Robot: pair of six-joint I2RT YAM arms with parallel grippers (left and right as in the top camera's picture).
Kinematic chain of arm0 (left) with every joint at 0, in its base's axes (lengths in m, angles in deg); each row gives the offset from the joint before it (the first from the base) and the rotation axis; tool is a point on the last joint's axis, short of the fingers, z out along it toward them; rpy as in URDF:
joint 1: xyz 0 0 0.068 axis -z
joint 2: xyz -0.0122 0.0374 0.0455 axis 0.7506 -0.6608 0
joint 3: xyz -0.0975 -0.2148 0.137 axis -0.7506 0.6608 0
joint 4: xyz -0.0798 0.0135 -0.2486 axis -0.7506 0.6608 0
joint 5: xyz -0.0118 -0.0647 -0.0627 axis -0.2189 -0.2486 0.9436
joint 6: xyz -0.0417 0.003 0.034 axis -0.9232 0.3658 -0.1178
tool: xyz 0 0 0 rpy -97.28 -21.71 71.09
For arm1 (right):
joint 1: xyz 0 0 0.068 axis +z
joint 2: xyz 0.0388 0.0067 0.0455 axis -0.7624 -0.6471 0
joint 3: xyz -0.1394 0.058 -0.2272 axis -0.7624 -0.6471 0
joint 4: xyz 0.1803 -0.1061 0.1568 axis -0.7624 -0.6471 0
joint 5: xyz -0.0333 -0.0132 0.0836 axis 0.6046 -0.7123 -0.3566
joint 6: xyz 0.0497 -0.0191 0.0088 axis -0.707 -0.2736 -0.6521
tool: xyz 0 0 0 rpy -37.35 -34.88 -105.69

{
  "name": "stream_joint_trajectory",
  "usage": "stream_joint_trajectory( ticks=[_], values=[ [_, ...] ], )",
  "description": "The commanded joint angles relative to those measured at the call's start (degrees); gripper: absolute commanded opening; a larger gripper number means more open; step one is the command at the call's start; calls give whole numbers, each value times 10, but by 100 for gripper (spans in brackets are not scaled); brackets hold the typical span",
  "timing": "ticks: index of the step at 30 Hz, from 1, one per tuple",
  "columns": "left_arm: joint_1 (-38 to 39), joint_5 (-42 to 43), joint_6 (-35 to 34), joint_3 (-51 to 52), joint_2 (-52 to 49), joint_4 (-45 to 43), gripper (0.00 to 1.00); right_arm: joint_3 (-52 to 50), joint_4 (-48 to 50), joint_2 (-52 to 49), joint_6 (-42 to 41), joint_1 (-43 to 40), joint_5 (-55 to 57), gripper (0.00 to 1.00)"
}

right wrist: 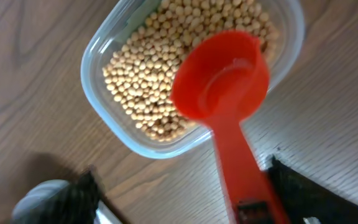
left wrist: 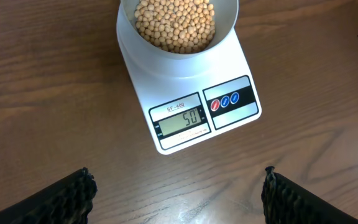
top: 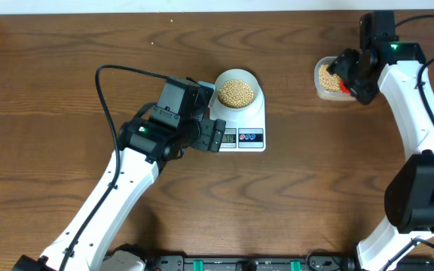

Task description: Scoop item into bowl and weigh 50g on scale

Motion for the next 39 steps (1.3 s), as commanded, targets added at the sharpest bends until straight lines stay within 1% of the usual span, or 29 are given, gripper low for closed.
stream_joint_trajectory(
  ticks=[1, 2, 5, 11, 15, 18, 22, 30, 33, 36, 39],
  values=[
    [-3, 5, 6, 3, 11, 1, 88, -3, 1, 11, 50, 0, -18, 97],
    [-3, 5, 6, 3, 11, 1, 88, -3, 7, 11, 68, 0, -18, 99],
    [-3, 5, 6, 3, 11, 1, 88, -6, 30, 11, 110, 0, -18, 99],
    [-3, 5, 6, 3, 11, 1, 88, -12, 51, 10, 134, -5, -21, 99],
    [-3, 5, 6, 3, 11, 1, 88, -3, 50, 23, 216, -14, -89, 99],
    [-3, 5, 6, 3, 11, 1, 88, 4, 48, 56, 280, -18, -147, 99],
    [-3, 5, 6, 3, 11, 1, 88, 5, 32, 135, 343, -16, -181, 99],
    [-3, 5, 6, 3, 11, 1, 88, 5, -72, 294, 346, -6, -180, 99],
    [-3, 5, 6, 3, 11, 1, 88, 5, -94, 333, 349, -6, -180, 99],
    [-3, 5, 6, 3, 11, 2, 88, 5, -131, 367, 379, -7, -156, 99],
    [-3, 5, 6, 3, 11, 1, 88, 5, -167, 393, 379, -7, -133, 99]
  ],
)
